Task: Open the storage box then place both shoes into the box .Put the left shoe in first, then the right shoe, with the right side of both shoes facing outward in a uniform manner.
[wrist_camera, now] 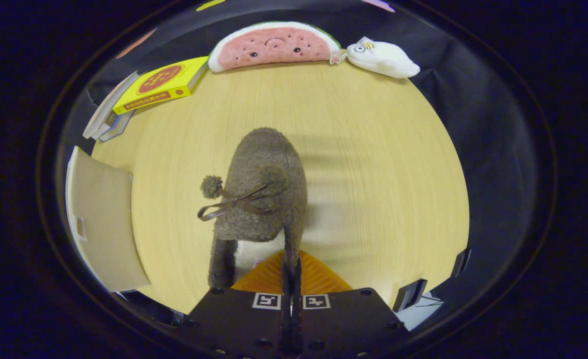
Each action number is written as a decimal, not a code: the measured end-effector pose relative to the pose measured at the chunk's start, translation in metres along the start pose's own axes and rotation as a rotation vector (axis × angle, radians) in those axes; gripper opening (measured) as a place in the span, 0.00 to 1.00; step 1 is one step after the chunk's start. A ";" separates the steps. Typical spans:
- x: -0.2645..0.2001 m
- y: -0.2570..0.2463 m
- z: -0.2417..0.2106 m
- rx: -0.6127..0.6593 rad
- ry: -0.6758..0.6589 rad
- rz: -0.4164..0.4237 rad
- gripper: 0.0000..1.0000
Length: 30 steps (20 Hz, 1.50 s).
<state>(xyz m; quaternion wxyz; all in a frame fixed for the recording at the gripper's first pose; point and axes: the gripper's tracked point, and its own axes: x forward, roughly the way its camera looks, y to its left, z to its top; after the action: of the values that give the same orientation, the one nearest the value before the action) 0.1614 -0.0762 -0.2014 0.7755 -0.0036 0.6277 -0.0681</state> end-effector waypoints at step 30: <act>-0.200 0.282 -0.037 -0.002 -0.204 0.310 0.02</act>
<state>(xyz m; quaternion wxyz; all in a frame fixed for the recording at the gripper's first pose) 0.1136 0.2278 -0.0401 0.8362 0.0858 0.5390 0.0536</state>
